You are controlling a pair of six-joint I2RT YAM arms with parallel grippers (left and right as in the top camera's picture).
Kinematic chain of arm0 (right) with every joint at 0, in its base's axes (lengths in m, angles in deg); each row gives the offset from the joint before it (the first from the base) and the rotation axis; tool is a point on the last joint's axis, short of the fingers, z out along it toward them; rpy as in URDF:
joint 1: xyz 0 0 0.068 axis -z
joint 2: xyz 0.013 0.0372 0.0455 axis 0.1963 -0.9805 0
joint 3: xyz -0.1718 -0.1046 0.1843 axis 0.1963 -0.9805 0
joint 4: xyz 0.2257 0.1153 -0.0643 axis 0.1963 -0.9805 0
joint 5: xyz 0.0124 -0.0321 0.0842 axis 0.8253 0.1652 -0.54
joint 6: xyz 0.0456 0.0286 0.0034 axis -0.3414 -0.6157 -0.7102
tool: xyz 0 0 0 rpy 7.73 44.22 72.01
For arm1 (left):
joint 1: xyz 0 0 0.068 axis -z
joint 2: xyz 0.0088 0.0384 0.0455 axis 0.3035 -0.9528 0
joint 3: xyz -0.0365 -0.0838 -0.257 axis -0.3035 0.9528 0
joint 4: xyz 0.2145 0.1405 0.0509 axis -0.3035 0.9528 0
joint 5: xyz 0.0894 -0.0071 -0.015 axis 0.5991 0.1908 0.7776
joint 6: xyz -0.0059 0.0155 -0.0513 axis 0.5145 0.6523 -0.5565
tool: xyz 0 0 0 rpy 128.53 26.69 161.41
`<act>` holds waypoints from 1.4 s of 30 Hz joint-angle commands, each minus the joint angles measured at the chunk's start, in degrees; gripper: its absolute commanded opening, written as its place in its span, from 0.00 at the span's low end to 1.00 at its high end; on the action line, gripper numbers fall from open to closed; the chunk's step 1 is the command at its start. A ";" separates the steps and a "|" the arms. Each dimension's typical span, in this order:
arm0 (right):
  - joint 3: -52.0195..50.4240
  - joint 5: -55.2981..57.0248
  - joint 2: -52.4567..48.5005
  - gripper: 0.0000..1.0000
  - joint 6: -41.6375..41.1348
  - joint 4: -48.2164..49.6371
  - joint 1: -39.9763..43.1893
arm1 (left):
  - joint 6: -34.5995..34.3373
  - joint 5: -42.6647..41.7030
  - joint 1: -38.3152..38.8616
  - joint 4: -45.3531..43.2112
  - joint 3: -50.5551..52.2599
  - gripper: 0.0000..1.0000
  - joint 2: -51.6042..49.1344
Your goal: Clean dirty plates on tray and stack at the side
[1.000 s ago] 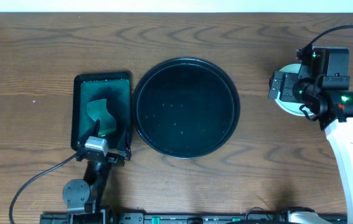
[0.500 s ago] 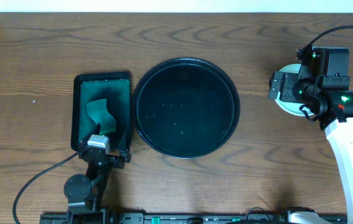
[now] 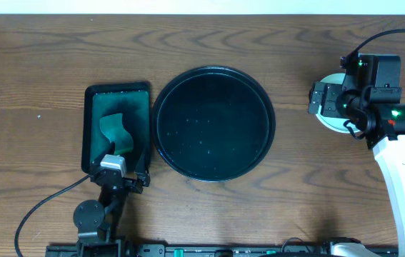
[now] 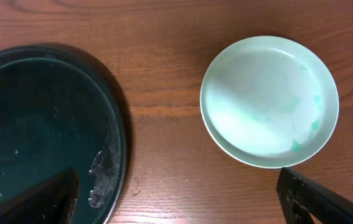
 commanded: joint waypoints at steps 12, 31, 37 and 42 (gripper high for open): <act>0.00 5.16 1.33 0.99 0.70 0.09 -0.59 | 0.96 0.11 0.20 2.36 0.87 0.80 0.35; -1.03 5.57 35.47 0.99 0.81 0.02 -0.57 | 0.96 0.11 0.20 2.36 0.87 0.80 0.35; -7.65 4.22 50.80 0.99 -1.16 0.94 -0.42 | 0.96 0.11 0.20 2.36 0.87 0.80 0.35; -18.99 4.20 60.50 0.99 -5.73 7.80 0.28 | 0.96 0.11 0.20 2.36 0.87 0.80 0.35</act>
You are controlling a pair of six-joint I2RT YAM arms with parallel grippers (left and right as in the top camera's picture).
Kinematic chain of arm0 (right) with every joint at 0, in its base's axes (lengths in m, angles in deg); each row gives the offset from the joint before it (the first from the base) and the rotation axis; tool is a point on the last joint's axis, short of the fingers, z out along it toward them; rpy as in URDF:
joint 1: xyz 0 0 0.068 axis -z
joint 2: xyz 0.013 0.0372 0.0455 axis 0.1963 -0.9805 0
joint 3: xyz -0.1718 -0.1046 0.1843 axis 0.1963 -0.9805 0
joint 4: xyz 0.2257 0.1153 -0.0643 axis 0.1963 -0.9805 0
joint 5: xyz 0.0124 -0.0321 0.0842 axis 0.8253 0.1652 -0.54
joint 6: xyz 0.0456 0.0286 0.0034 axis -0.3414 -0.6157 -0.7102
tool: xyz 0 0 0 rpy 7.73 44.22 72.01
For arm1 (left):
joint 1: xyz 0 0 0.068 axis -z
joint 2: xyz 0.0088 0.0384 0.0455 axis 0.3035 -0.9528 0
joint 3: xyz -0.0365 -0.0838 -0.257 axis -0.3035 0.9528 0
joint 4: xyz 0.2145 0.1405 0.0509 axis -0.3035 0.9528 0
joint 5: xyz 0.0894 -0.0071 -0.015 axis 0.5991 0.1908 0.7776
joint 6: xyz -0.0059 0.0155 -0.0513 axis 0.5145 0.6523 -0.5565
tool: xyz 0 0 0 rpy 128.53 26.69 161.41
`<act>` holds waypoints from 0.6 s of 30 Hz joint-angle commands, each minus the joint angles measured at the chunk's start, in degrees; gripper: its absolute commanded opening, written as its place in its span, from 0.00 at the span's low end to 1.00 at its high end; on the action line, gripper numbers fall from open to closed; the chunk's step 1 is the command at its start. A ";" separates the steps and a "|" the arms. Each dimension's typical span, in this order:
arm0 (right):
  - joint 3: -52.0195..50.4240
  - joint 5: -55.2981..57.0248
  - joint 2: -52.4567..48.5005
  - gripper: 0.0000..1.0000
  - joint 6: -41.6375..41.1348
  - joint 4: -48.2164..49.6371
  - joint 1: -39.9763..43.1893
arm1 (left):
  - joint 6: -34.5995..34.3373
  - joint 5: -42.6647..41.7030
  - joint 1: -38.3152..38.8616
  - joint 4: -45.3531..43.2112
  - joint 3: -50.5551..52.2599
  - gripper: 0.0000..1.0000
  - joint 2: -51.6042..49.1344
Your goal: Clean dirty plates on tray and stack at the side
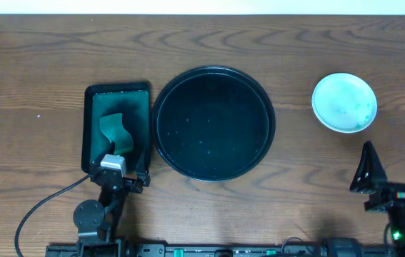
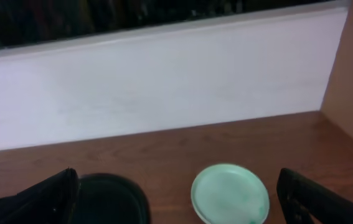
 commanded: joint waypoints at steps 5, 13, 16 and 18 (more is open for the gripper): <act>-21.77 -2.84 11.58 0.99 -5.40 17.55 0.24 | 0.79 0.07 0.20 2.34 0.87 0.80 0.37; -45.00 -11.47 20.44 0.99 1.11 39.36 0.20 | 0.79 0.07 0.20 2.34 0.87 0.80 0.37; -48.98 -11.63 20.63 0.99 1.33 40.59 0.07 | 0.79 0.07 0.20 2.34 0.87 0.80 0.37; -51.10 -11.67 20.63 0.99 1.81 41.46 0.09 | 0.79 0.07 0.20 2.34 0.87 0.80 0.37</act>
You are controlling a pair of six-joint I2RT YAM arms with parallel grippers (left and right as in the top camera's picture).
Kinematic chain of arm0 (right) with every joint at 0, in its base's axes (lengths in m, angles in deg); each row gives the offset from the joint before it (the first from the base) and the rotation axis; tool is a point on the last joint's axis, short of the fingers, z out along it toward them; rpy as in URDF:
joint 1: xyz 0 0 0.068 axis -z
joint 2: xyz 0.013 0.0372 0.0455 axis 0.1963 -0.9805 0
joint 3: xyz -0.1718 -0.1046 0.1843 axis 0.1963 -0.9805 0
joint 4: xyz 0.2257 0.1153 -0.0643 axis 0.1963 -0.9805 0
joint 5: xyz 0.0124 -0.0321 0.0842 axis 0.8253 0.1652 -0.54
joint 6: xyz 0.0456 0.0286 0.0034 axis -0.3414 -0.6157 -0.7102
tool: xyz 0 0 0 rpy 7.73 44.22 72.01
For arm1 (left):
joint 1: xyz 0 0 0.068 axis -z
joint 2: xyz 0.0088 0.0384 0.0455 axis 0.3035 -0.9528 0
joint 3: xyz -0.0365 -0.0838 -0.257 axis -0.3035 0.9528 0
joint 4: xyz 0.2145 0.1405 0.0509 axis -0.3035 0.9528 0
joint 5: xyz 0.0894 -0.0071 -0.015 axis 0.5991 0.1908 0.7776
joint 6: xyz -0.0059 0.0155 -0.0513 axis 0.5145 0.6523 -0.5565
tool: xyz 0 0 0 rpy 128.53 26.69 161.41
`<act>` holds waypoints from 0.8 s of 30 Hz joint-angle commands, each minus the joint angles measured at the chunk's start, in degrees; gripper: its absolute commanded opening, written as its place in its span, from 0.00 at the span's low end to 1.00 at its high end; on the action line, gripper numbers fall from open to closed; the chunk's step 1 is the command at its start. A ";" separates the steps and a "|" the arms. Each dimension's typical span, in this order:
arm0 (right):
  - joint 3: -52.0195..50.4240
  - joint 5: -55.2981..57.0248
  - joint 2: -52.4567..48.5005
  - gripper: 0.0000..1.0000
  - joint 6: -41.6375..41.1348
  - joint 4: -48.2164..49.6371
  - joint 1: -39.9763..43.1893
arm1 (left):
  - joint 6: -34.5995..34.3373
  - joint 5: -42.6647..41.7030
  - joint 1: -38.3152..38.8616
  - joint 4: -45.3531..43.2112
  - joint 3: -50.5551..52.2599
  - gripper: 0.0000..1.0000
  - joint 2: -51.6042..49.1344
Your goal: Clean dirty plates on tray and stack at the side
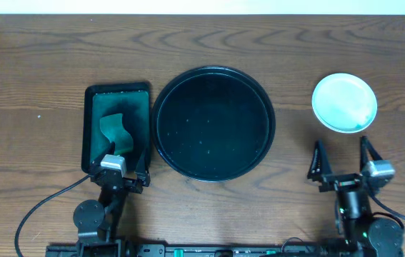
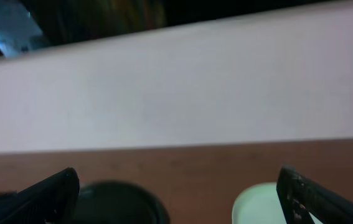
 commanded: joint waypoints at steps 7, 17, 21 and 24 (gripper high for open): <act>-8.31 -5.68 0.61 0.99 8.74 6.23 0.07 | 0.76 0.07 0.20 2.19 0.96 0.81 0.37; -10.19 -11.26 0.63 0.99 21.49 -0.37 -0.74 | 0.76 0.07 0.20 2.19 0.96 0.80 0.37; -10.19 -10.99 0.63 0.99 22.08 -0.52 -0.72 | 0.76 0.07 0.20 2.16 0.96 0.81 0.37; -10.19 -11.02 0.63 0.99 22.10 -0.68 -0.74 | 0.76 0.07 0.20 2.19 0.96 0.80 0.37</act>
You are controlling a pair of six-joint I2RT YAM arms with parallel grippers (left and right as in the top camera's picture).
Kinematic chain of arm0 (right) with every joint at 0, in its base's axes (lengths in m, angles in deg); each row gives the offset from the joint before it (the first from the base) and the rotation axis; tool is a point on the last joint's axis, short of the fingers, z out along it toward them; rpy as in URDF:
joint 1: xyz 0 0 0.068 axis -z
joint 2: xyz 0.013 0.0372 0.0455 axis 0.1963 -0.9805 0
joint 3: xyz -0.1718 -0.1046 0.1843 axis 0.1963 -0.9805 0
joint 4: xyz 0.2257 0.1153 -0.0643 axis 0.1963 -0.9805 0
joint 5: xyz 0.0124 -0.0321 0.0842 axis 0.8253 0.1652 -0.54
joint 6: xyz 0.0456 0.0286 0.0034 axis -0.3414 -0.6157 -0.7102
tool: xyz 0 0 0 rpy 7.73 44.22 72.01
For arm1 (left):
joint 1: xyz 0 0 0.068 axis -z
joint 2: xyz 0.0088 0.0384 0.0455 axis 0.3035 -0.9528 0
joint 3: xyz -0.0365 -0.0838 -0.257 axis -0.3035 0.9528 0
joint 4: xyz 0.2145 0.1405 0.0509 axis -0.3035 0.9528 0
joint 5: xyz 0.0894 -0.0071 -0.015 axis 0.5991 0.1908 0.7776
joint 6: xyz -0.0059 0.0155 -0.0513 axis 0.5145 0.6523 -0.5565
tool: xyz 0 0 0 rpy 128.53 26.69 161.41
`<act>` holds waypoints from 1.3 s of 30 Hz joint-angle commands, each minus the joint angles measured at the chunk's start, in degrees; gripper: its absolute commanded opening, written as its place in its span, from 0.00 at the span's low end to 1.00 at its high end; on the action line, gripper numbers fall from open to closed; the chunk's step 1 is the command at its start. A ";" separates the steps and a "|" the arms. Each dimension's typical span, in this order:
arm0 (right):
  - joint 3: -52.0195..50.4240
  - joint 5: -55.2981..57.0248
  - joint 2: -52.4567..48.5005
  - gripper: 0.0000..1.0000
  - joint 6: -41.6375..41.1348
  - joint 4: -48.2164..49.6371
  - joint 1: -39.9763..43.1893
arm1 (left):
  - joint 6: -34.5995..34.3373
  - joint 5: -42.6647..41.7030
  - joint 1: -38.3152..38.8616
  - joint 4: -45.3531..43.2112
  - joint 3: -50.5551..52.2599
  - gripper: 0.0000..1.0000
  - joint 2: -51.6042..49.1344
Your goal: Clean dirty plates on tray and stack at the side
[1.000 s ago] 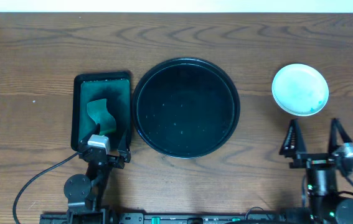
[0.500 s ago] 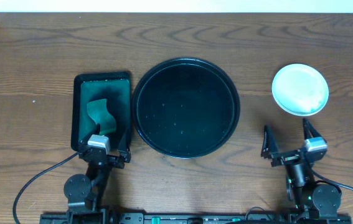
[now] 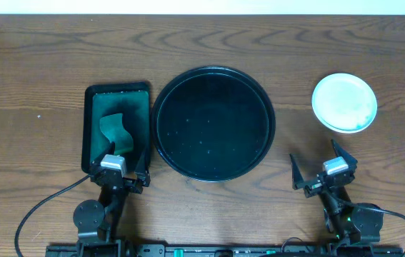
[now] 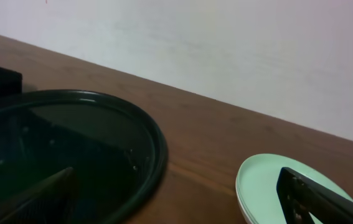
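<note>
A round dark tray [image 3: 213, 70] lies in the middle of the table with only small specks on it; its rim [image 4: 154, 140] also shows in the right wrist view. A pale green plate [image 3: 344, 102] sits on the wood to its right; in the right wrist view the plate [image 4: 263, 186] seems to rest on another. My right gripper [image 3: 319, 165] is open and holds nothing, low at the front edge, below and left of the plate. My left gripper [image 3: 121, 170] sits open at the near end of the rectangular tray.
A black rectangular tray [image 3: 88, 128] left of the round one holds a green sponge [image 3: 114, 130]. A white wall [image 4: 226, 50] runs along the table's far side. Cables trail from both arm bases at the front.
My right gripper has shifted a little left along the front edge and turned toward the upper left. Its camera now looks down at the tray and plate instead of the wall. Left arm unchanged.
First my right gripper hung open right over the green plate at the right. Then it was back at the front right corner, the plate left on the table. It then stood nearer the front middle-right, and now rests there. The left arm stayed put.
</note>
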 commanded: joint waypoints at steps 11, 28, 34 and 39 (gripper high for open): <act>-0.11 -0.96 0.37 0.99 0.94 -0.22 -0.68 | 0.76 0.07 0.20 2.16 0.96 0.80 0.37; -0.11 -0.96 0.37 0.99 0.94 -0.22 -0.68 | 0.76 0.07 0.20 2.16 0.96 0.80 0.37; -0.11 -0.96 0.37 0.99 0.94 -0.22 -0.68 | 0.76 0.07 0.20 2.16 0.96 0.81 0.37; -0.11 -0.96 0.37 0.99 0.94 -0.22 -0.68 | 0.76 0.07 0.20 2.19 0.96 0.80 0.37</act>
